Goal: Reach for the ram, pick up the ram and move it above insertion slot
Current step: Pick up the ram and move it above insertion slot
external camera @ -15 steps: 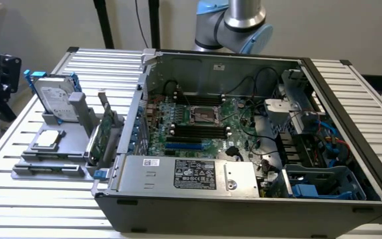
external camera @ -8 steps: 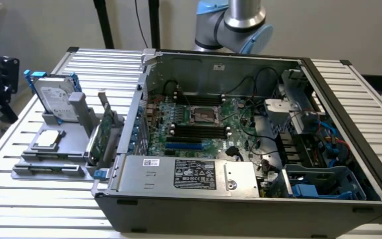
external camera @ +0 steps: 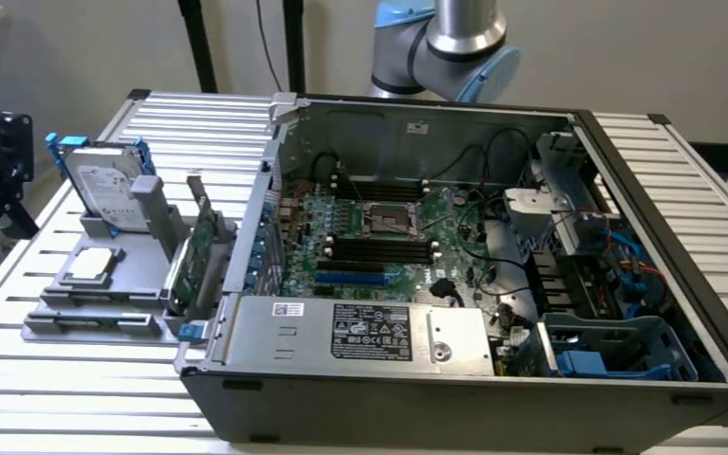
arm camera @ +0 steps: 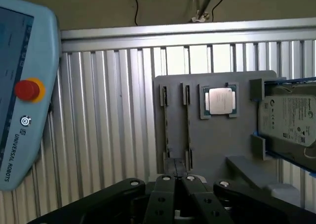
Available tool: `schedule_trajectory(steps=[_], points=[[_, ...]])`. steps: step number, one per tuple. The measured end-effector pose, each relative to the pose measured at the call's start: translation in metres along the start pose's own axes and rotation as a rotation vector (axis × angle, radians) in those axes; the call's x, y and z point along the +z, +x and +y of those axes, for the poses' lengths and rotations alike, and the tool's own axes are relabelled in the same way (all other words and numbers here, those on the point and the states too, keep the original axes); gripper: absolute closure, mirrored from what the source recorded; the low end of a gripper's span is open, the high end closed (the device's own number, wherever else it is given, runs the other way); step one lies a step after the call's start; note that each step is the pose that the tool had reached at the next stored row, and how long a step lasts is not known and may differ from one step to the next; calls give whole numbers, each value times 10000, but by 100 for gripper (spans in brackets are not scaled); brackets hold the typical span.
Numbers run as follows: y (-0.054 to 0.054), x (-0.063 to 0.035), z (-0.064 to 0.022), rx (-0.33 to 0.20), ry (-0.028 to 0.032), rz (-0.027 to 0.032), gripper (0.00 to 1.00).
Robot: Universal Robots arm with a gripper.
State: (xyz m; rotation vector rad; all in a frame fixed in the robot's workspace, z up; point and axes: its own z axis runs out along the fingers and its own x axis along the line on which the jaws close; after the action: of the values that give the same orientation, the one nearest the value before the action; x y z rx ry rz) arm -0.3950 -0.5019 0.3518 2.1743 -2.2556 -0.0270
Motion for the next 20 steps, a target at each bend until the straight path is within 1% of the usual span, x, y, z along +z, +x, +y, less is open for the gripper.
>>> schedule_trajectory(steps=[4,8,20], points=[[0,18,0,-715,31,3,89],[-5,30,0,-1241,54,-10,89],[-7,29,0,-1301,52,-11,89]])
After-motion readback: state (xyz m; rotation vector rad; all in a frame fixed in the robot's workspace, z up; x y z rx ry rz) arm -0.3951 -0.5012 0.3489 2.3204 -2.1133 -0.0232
